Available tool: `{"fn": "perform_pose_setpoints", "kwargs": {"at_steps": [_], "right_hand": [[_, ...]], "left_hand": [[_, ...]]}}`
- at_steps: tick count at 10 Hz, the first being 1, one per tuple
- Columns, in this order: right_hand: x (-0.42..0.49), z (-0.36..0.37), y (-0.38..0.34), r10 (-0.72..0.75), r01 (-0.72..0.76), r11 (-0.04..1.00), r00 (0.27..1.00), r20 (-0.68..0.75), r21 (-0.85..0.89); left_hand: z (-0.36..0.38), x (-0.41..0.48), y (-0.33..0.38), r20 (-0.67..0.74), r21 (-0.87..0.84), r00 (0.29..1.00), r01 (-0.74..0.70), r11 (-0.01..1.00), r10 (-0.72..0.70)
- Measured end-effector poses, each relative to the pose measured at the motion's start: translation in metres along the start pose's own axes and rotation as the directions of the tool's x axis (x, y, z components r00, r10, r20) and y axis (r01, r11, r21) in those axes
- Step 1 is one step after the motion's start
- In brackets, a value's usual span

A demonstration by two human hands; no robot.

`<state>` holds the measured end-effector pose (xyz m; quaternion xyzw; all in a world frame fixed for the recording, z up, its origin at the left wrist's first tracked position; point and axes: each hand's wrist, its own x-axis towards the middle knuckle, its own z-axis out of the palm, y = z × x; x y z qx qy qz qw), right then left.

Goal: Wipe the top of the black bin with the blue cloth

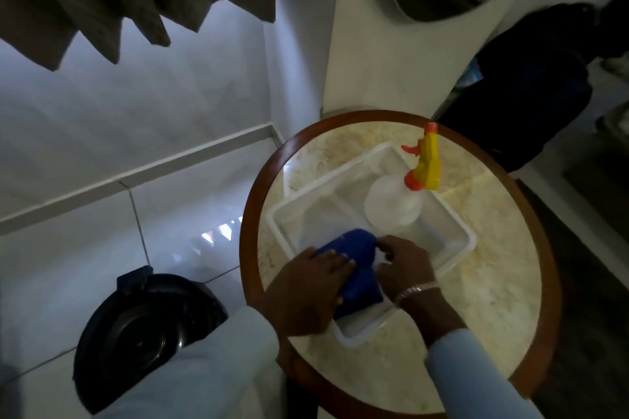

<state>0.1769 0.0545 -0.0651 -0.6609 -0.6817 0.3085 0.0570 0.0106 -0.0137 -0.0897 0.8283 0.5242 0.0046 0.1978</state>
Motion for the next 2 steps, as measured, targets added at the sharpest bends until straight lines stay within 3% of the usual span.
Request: {"fn": "perform_pose_setpoints", "kwargs": {"at_steps": [1,2], "right_hand": [[-0.027,-0.036,-0.012,-0.049,0.05,0.999,0.994,-0.097,0.01],[-0.063,-0.065,-0.056,-0.274,0.279,0.959,0.956,-0.104,0.041]], "left_hand": [[-0.013,0.0,0.008,0.146,-0.009,0.989,-0.001,1.0,0.003],[-0.062,-0.006,0.012,0.067,-0.223,0.992,0.118,0.968,-0.105]]}}
